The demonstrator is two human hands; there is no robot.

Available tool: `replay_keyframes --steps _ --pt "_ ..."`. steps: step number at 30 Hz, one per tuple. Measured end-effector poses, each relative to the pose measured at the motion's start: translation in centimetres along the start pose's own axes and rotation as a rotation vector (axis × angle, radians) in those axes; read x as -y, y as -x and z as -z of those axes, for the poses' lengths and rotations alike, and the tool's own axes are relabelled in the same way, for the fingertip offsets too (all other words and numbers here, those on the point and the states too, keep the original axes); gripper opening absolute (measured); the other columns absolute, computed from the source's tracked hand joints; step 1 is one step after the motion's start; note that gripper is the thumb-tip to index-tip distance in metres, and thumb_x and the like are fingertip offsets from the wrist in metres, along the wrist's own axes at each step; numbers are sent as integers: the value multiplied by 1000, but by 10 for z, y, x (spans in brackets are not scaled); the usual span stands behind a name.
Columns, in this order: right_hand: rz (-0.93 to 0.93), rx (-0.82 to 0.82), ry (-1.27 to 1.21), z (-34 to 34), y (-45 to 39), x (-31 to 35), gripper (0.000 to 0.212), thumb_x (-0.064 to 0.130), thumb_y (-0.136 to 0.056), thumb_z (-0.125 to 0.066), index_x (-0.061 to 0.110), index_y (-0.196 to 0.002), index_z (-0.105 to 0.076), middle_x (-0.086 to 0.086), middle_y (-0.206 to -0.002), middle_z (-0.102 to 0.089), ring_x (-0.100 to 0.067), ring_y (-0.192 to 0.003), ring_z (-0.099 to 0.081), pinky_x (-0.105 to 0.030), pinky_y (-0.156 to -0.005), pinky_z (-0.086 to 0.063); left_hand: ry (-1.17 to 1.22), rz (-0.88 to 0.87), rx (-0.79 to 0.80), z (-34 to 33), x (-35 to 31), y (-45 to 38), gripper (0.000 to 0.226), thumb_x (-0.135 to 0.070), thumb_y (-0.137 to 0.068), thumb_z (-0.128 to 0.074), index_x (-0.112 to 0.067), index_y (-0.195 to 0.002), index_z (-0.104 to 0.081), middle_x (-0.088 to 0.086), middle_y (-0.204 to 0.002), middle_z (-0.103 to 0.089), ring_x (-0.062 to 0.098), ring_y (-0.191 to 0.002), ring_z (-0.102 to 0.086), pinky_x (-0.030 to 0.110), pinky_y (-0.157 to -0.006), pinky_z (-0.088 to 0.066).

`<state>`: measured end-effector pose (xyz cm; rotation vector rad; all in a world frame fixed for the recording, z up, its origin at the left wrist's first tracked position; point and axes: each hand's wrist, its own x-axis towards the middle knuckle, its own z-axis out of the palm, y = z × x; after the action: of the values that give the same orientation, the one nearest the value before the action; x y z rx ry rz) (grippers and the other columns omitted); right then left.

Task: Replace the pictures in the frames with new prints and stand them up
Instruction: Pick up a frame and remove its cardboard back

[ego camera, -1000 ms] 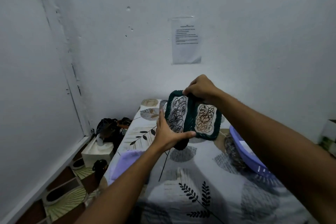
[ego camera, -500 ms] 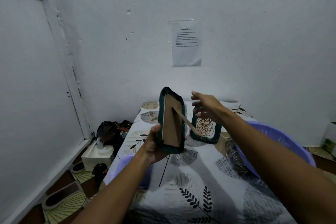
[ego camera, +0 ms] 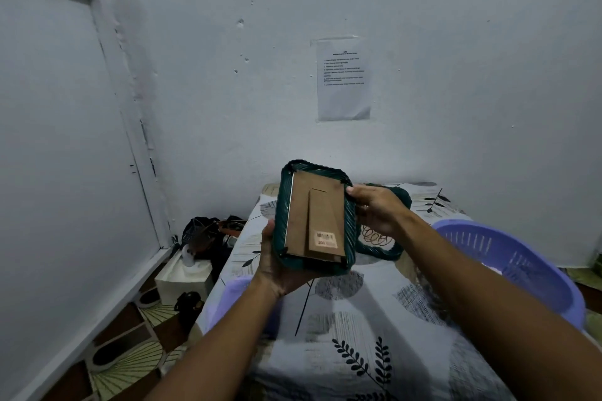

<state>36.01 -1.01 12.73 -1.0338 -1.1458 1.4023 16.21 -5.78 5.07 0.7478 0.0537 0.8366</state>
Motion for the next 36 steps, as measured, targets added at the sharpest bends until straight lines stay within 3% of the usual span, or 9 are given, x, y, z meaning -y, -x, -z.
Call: replay_keyframes --steps 3,6,9,16,22,26,29,32,36 --pt "-31 -40 19 10 0 2 9 8 -92 -58 7 -86 -65 -8 -82 -63 -21 -75 -56 -29 -57 -45 -91 -78 -311 2 -16 6 102 -50 -43 -90 -10 -131 -58 24 -130 -56 43 -110 -58 57 -92 -49" --pt "-54 -89 56 19 1 0 10 7 -91 -59 6 -83 -65 -10 -80 -62 -23 -73 -55 -32 -59 -44 -322 -170 -571 5 -34 6 75 -56 -73 -68 -23 -137 -47 18 -134 -53 36 -117 -54 51 -94 -47" --pt "-94 -122 95 25 1 -10 12 6 -91 -59 7 -79 -63 -10 -79 -61 -21 -70 -53 -30 -56 -42 -655 -154 -731 4 -44 2 44 -42 -96 -47 -16 -130 -56 11 -110 -60 24 -93 -58 40 -76 -52" --pt "-222 -165 118 33 7 -43 7 6 -90 -59 5 -84 -61 -11 -82 -62 -21 -74 -57 -30 -57 -46 -1033 -41 -861 10 -28 -4 13 -11 -95 -56 -11 -90 -68 9 -84 -67 17 -66 -61 27 -50 -50" --pt "-350 -191 164 41 9 -80 11 5 -90 -60 7 -80 -56 -8 -73 -59 -17 -66 -56 -26 -51 -47 -1091 143 -914 34 -8 0 12 -2 -93 -56 -9 -91 -65 8 -79 -65 17 -60 -60 25 -44 -50" --pt "-426 -264 221 46 7 -110 6 2 -86 -65 -1 -90 -62 -17 -89 -67 -23 -71 -64 -29 -50 -53 -1175 261 -958 53 8 -1 15 1 -91 -58 1 -105 -64 12 -84 -64 18 -57 -59 24 -39 -48" --pt "-434 -308 326 48 1 -126 19 3 -81 -71 -4 -97 -64 -20 -97 -68 -26 -75 -63 -33 -52 -51 -1272 337 -964 66 19 -3 10 4 -88 -62 6 -97 -66 17 -74 -65 22 -49 -60 29 -40 -51" --pt "-435 -344 387 49 -7 -134 17 3 -79 -74 0 -80 -57 -18 -86 -65 -28 -70 -63 -36 -50 -54 -1385 377 -978 77 24 -7 10 2 -87 -65 1 -78 -69 18 -68 -67 25 -45 -63 35 -46 -57" --pt "-445 -321 549 49 -17 -139 20 6 -77 -77 -1 -80 -59 -17 -78 -64 -27 -59 -62 -35 -47 -57 -1424 445 -974 87 26 -11 10 0 -88 -66 8 -84 -69 23 -71 -68 24 -44 -65 34 -46 -57"
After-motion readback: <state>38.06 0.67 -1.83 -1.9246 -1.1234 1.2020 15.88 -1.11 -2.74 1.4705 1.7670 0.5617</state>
